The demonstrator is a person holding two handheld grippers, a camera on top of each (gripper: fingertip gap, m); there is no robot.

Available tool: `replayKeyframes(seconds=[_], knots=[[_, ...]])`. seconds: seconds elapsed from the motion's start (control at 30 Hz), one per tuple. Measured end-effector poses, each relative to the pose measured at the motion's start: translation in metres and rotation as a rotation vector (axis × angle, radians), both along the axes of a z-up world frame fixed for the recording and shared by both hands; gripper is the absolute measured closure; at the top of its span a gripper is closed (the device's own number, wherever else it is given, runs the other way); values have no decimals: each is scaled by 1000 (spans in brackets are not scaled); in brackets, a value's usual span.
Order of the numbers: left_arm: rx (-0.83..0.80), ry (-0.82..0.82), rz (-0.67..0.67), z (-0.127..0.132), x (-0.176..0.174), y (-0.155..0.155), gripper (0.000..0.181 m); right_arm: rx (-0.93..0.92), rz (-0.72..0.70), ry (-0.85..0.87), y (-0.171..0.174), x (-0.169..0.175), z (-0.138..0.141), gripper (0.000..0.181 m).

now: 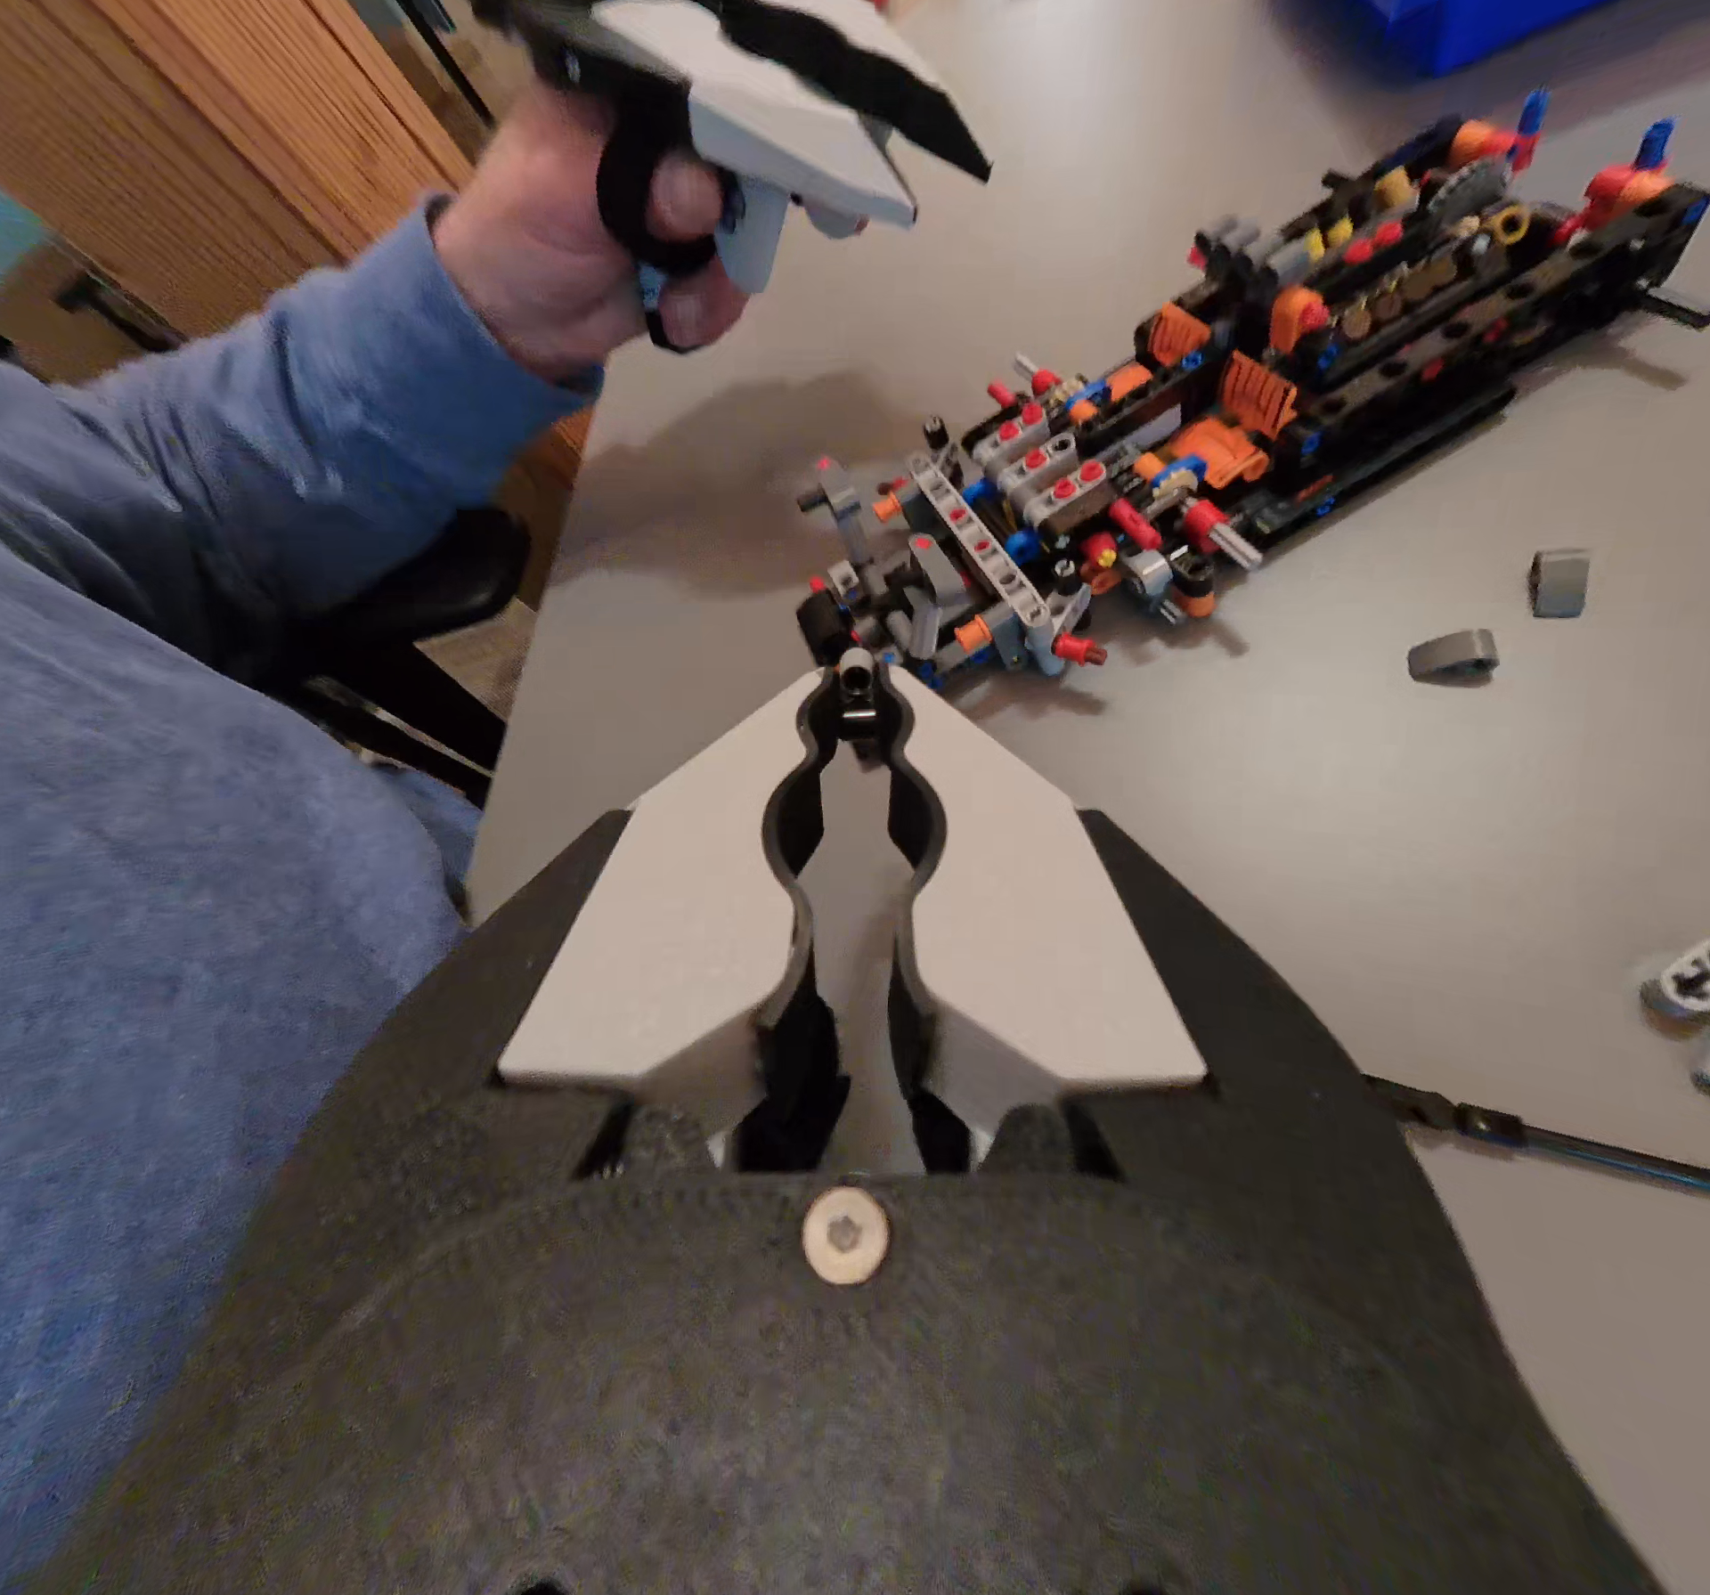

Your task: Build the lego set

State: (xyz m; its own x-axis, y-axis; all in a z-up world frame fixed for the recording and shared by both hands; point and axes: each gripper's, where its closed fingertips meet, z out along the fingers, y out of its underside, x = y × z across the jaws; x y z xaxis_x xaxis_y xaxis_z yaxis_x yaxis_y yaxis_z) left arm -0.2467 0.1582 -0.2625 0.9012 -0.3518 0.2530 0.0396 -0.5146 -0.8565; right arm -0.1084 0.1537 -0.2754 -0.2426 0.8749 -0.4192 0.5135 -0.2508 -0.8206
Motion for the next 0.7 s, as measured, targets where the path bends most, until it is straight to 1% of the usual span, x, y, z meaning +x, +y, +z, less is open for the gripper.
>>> replayKeyframes(seconds=[0.13,0.23,0.37,0.5,0.6,0.7], knots=[[105,58,-48,29,34,-3,151,-90,6,79,5,2,23,177],[159,68,-99,43,65,-1,149,-202,-4,133,10,3,39,178],[204,161,-178,46,104,4,148,-375,-1,210,16,7,58,177],[242,336,-241,40,130,7,149,-528,49,258,15,12,68,177],[280,422,-273,41,141,9,151,-571,70,262,13,13,70,178],[296,437,-297,44,150,11,155,-601,81,273,12,12,72,178]])
